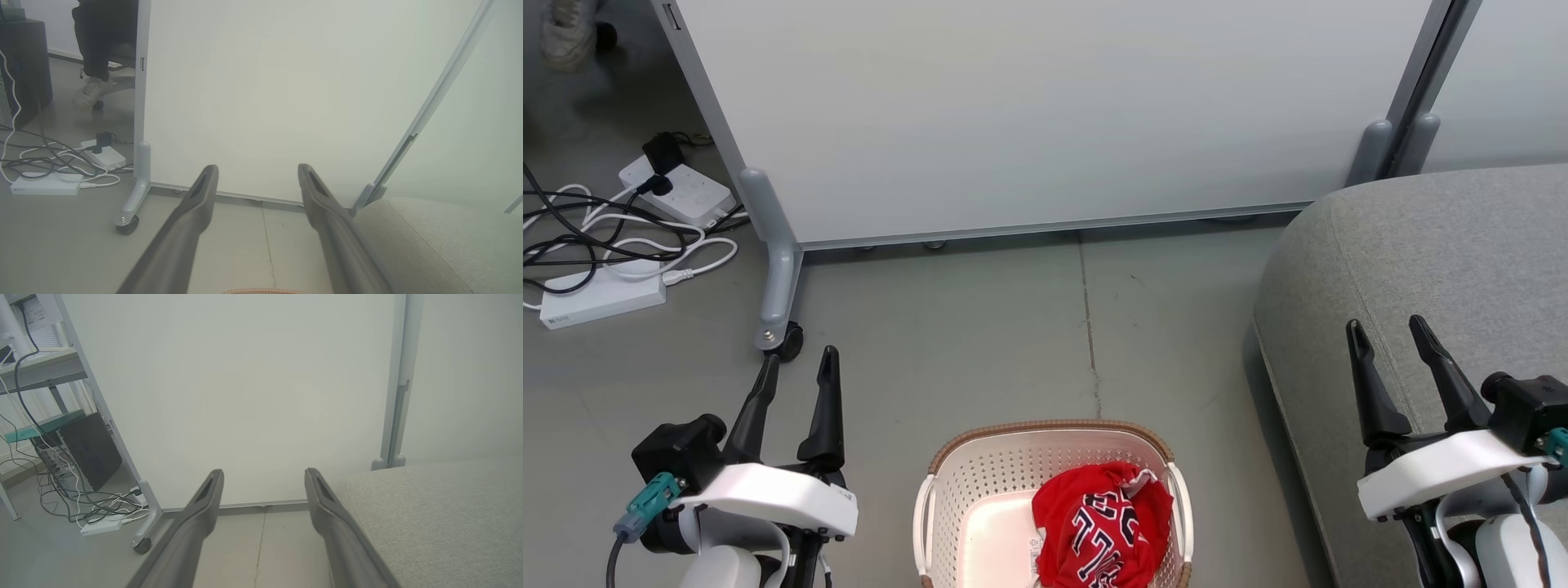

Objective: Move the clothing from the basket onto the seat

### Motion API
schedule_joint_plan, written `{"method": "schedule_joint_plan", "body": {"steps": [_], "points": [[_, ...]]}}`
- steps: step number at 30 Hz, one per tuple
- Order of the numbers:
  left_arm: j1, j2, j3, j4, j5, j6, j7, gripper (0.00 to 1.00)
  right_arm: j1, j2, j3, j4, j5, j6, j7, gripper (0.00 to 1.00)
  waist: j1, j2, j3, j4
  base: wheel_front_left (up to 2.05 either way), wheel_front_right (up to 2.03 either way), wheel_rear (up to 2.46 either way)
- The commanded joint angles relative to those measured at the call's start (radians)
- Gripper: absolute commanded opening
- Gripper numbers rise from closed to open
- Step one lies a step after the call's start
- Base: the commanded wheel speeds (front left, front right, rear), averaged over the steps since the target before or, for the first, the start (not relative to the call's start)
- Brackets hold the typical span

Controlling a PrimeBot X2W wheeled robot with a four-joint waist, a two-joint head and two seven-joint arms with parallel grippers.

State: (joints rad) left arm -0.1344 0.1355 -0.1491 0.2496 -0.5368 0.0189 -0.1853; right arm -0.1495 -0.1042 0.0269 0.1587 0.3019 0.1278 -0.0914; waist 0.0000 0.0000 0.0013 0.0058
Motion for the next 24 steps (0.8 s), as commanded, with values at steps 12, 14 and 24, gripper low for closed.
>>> {"method": "schedule_joint_plan", "body": {"steps": [12,14,24], "points": [[0.011,0.009,0.027,-0.012,0.076,0.032,0.006,1.00,0.006,0.009,0.011,0.033,-0.098,0.004,-0.061,1.00,0.0000,0.0000,-0.003,-0.001,0.00,0.00,0.00],[0.012,0.010,0.027,-0.010,0.089,0.035,0.004,1.00,0.007,0.012,0.010,0.040,-0.109,0.004,-0.070,1.00,0.0000,0.0000,-0.003,-0.001,0.00,0.00,0.00],[0.018,0.021,0.015,0.003,0.149,0.040,0.023,1.00,0.010,0.031,-0.001,0.097,-0.121,0.005,-0.106,1.00,0.0000,0.0000,-0.005,-0.001,0.00,0.00,0.00]]}}
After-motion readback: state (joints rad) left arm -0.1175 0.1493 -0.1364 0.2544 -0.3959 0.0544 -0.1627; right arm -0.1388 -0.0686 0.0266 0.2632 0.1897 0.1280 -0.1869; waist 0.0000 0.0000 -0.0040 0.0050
